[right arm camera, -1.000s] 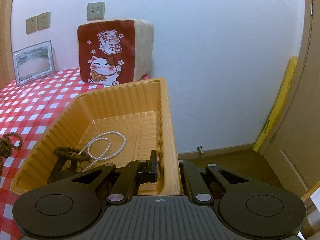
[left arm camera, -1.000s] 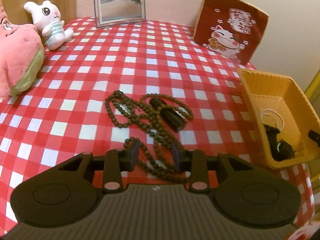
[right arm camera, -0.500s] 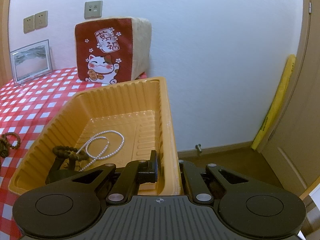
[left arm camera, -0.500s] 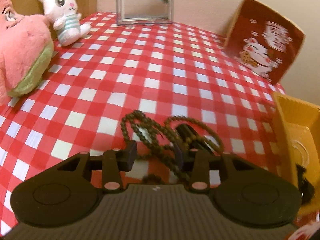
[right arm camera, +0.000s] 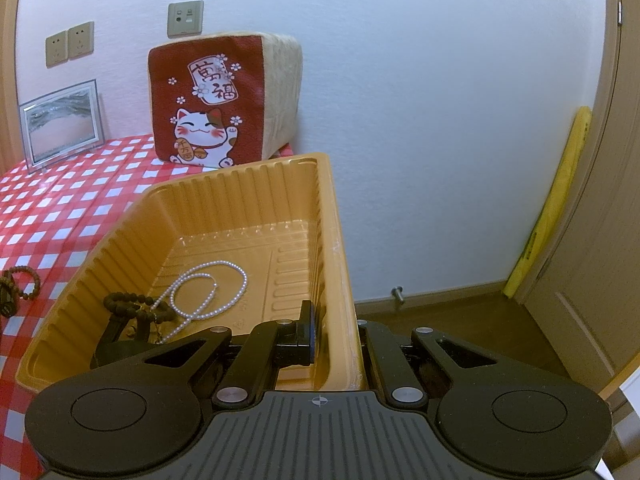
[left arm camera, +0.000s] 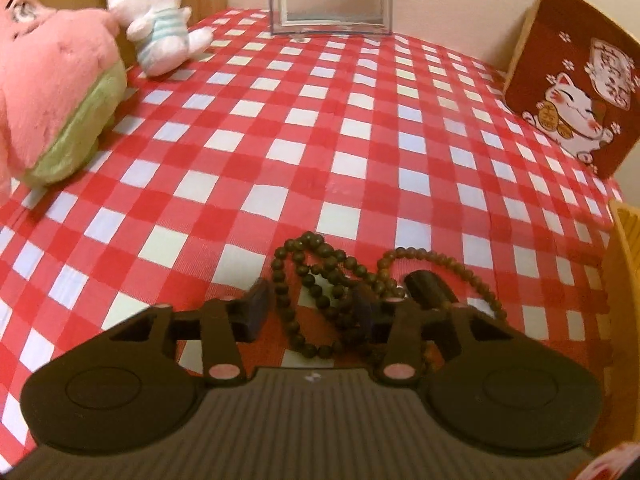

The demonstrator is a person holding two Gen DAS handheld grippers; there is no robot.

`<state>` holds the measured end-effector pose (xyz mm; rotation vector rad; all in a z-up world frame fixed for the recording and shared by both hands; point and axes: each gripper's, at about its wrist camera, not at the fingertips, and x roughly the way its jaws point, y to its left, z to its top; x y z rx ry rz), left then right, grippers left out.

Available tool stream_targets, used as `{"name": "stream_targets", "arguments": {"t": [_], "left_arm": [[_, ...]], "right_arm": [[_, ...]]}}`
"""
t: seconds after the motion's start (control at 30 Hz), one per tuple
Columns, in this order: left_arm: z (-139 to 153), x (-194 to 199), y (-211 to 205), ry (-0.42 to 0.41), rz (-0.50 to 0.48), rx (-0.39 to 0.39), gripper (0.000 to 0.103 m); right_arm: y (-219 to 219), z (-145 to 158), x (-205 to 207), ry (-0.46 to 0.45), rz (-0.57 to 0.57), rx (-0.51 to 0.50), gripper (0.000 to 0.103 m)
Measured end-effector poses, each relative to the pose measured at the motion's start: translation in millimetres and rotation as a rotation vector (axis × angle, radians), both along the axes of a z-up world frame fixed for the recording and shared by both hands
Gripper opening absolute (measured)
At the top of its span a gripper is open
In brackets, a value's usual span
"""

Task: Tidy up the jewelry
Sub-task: 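Move the left tool to the bead pile and grasp a long bead necklace, then lift the dark bead necklace high with the left tool toward the tray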

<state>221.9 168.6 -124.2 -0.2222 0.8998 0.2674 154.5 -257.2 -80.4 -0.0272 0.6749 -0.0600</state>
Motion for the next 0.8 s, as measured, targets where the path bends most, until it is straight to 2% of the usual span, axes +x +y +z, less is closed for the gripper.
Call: {"name": "stream_targets", "arguments": {"t": [0.07,0.17,0.3,0.4,0.8], "left_arm": [[-0.3,-1.4,-0.9,-0.002,-0.027,0.012,0.014],[1.2,-4.9,1.7,-0.002,-0.06,-0.022,0.006],[8.8,-14.6,2.6,-0.012,-0.099,-0.022,0.006],[27.1,-25.8,4.6,-0.052,-0.126,-0.004,0.006],[151.2,-67.0,10.0,-0.332,-0.206,0.058,0.006]], "right_arm": [[-0.3,0.1,0.1,0.0,-0.001,0.002,0.006],[-1.1,-0.2,0.5,0.001,0.0,0.003,0.006],[-0.9,0.0,0.4,0.0,0.001,0.003,0.006],[-0.9,0.0,0.3,-0.002,0.004,0.003,0.006],[-0.8,0.8,-3.5,-0.012,0.009,0.01,0.006]]}}
